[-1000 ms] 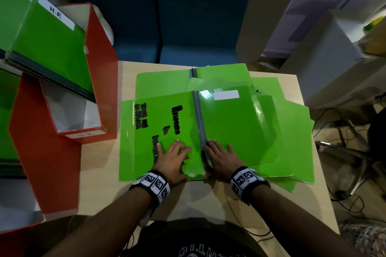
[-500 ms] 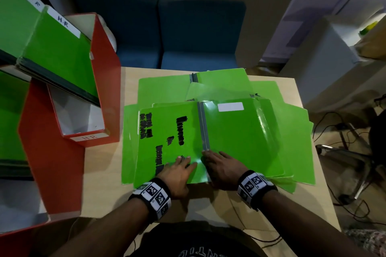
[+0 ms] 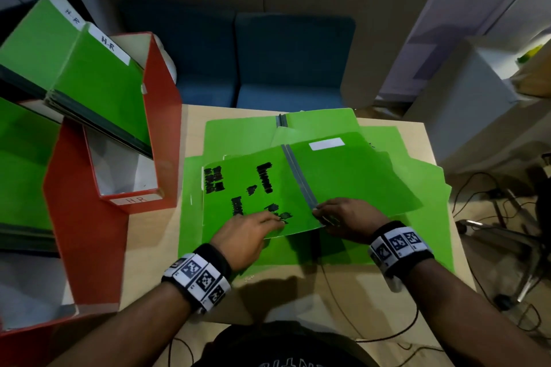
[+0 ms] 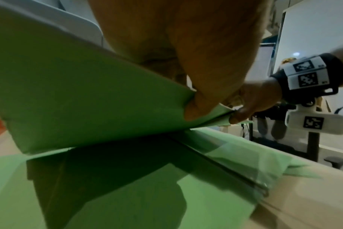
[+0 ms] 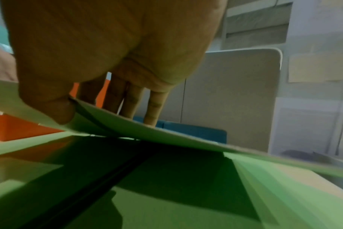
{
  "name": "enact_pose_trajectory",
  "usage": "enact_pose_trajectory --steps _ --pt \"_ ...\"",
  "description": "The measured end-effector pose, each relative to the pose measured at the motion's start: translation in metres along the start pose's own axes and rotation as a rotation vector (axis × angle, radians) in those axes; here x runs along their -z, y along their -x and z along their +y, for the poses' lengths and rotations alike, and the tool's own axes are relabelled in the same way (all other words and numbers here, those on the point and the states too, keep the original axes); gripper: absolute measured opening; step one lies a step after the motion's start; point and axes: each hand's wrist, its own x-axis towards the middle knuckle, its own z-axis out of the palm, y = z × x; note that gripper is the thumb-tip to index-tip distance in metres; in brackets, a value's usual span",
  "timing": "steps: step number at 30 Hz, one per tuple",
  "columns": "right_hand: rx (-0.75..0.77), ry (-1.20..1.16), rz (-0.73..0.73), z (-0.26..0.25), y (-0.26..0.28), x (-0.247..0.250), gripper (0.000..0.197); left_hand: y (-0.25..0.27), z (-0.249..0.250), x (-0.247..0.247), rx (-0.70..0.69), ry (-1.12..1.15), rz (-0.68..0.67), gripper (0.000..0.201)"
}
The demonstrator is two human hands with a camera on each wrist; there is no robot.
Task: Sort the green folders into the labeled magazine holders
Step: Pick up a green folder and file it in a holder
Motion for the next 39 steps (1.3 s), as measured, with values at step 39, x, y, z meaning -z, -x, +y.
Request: enact_pose_trajectory --steps 39 --pt "-0.300 -0.258 0.971 -0.022 0.018 0.088 0.048 0.002 -0.023 0.161 -0.254 -0.261 0.570 0.045"
